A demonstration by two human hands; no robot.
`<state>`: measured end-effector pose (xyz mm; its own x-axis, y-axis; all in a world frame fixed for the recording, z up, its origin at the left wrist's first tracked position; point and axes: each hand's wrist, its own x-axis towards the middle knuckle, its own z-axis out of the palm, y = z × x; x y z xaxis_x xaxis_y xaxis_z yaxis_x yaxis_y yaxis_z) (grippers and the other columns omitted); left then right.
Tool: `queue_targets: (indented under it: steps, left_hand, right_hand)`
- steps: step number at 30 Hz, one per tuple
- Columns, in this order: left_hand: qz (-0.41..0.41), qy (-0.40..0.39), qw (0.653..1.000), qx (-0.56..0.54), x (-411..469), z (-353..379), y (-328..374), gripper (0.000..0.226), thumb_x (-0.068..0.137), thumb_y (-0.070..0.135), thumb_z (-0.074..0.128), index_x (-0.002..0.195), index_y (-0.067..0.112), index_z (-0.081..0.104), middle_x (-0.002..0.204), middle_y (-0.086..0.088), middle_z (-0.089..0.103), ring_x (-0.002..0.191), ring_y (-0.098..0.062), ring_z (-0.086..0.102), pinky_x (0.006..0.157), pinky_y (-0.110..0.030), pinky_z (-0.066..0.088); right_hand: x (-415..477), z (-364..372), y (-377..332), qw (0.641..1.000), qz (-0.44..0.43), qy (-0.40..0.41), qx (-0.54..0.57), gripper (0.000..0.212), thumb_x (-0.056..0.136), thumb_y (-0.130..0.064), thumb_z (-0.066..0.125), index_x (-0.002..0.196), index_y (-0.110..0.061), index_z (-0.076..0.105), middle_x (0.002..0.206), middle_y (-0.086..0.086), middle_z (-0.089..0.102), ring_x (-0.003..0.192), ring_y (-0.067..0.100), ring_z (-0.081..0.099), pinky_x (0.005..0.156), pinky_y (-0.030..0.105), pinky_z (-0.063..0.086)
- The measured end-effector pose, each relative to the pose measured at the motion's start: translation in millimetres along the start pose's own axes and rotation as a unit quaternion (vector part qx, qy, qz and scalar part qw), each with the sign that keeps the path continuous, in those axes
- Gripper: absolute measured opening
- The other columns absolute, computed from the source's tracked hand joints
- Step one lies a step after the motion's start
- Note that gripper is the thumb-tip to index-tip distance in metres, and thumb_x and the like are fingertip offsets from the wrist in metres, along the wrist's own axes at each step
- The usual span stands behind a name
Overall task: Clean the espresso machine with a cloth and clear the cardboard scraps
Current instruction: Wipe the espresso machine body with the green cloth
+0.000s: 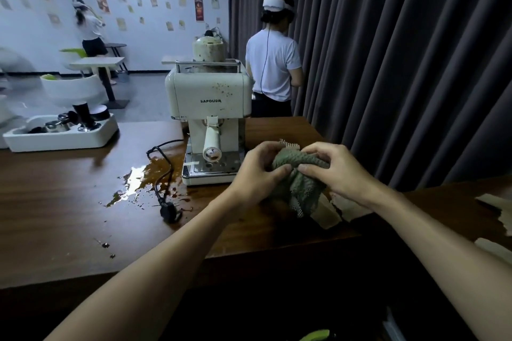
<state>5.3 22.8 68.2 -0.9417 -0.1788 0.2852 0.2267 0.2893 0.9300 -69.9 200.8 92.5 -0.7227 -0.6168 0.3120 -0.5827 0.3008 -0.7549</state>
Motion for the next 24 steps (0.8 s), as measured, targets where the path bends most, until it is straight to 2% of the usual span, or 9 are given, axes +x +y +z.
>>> queue_targets:
  steps: [2, 5, 7, 9, 12, 15, 17, 20, 24]
  left_hand:
    - [0.024, 0.015, 1.0, 0.01, -0.2, -3.6, 13.7, 0.049, 0.089, 0.008, 0.073, 0.13, 0.02, 0.048, 0.124, -0.009, 0.065, 0.113, -0.019, 0.066, 0.089, -0.037, 0.06]
    - [0.025, -0.006, 0.999, -0.022, 0.8, -14.2, 36.1, 0.043, 0.092, 0.005, 0.068, 0.12, 0.023, 0.041, 0.113, -0.019, 0.069, 0.103, -0.029, 0.071, 0.078, -0.047, 0.063]
    - [0.031, -0.033, 0.999, -0.014, 4.8, -23.4, 47.1, 0.028, 0.095, 0.0, 0.063, 0.11, 0.018, 0.046, 0.1, -0.015, 0.072, 0.09, -0.024, 0.072, 0.07, -0.039, 0.063]
    - [0.046, -0.076, 0.995, 0.036, 11.2, -35.1, 54.1, 0.015, 0.095, 0.001, 0.063, 0.098, 0.016, 0.062, 0.092, -0.007, 0.073, 0.086, -0.02, 0.071, 0.069, -0.03, 0.059]
    - [0.029, -0.141, 0.987, 0.069, 21.5, -53.0, 58.4, 0.031, 0.09, 0.004, 0.071, 0.119, 0.017, 0.07, 0.113, -0.009, 0.073, 0.104, -0.022, 0.071, 0.088, -0.035, 0.06]
    - [0.05, -0.143, 0.982, 0.116, 32.2, -69.6, 59.5, 0.057, 0.086, -0.002, 0.073, 0.139, 0.006, 0.054, 0.124, -0.01, 0.068, 0.113, -0.019, 0.067, 0.096, -0.034, 0.057]
    - [0.086, -0.111, 0.979, 0.149, 41.9, -81.4, 55.1, 0.059, 0.085, -0.002, 0.074, 0.139, 0.003, 0.053, 0.122, -0.011, 0.067, 0.113, -0.02, 0.066, 0.099, -0.035, 0.055]
    - [0.126, -0.061, 0.974, 0.181, 55.1, -99.4, 44.7, 0.042, 0.083, 0.004, 0.077, 0.123, 0.009, 0.065, 0.105, -0.007, 0.07, 0.096, -0.02, 0.068, 0.089, -0.034, 0.058]
    - [0.162, -0.024, 0.96, 0.226, 66.5, -120.0, 33.4, 0.019, 0.082, 0.022, 0.081, 0.091, 0.026, 0.066, 0.097, -0.001, 0.064, 0.085, -0.017, 0.063, 0.077, -0.033, 0.055]
  right_hand:
    - [0.1, -9.1, -4.9, 1.0, -0.002, 0.017, 0.025, 0.03, 0.084, -0.022, 0.075, 0.11, -0.028, 0.061, 0.112, -0.003, 0.065, 0.112, 0.015, 0.062, 0.095, 0.041, 0.053]
    - [1.7, -16.1, -15.5, 0.995, -0.005, 0.048, 0.083, 0.028, 0.084, -0.018, 0.074, 0.101, -0.027, 0.053, 0.109, 0.012, 0.064, 0.105, 0.024, 0.065, 0.09, 0.05, 0.054]
    - [2.5, -18.1, -23.7, 0.992, -0.024, 0.074, 0.102, 0.028, 0.085, -0.009, 0.072, 0.091, -0.021, 0.047, 0.104, 0.019, 0.063, 0.098, 0.023, 0.064, 0.088, 0.049, 0.055]
    - [6.7, -18.6, -30.0, 0.989, -0.044, 0.104, 0.092, 0.026, 0.085, -0.004, 0.07, 0.083, -0.016, 0.047, 0.1, 0.014, 0.065, 0.095, 0.018, 0.062, 0.084, 0.043, 0.055]
    - [16.8, -15.3, -44.7, 0.988, -0.039, 0.125, 0.082, 0.02, 0.085, -0.003, 0.07, 0.075, -0.011, 0.054, 0.097, 0.006, 0.068, 0.09, 0.008, 0.062, 0.084, 0.028, 0.053]
    - [28.4, -5.7, -56.8, 0.986, -0.008, 0.117, 0.118, 0.008, 0.084, -0.007, 0.071, 0.083, -0.007, 0.063, 0.101, 0.009, 0.069, 0.094, 0.015, 0.065, 0.085, 0.028, 0.056]
    - [35.4, 4.5, -61.9, 0.986, 0.025, 0.084, 0.145, 0.02, 0.08, -0.015, 0.076, 0.096, -0.006, 0.068, 0.107, 0.008, 0.067, 0.099, 0.019, 0.067, 0.085, 0.032, 0.057]
    - [48.0, 22.5, -64.6, 0.996, 0.04, 0.054, 0.062, 0.048, 0.064, -0.036, 0.088, 0.104, -0.021, 0.068, 0.12, -0.003, 0.059, 0.112, 0.015, 0.06, 0.098, 0.038, 0.049]
    - [61.7, 47.3, -66.6, 0.992, 0.006, 0.097, -0.079, 0.034, 0.073, -0.017, 0.083, 0.101, -0.023, 0.065, 0.11, -0.01, 0.053, 0.102, 0.0, 0.054, 0.096, 0.026, 0.045]
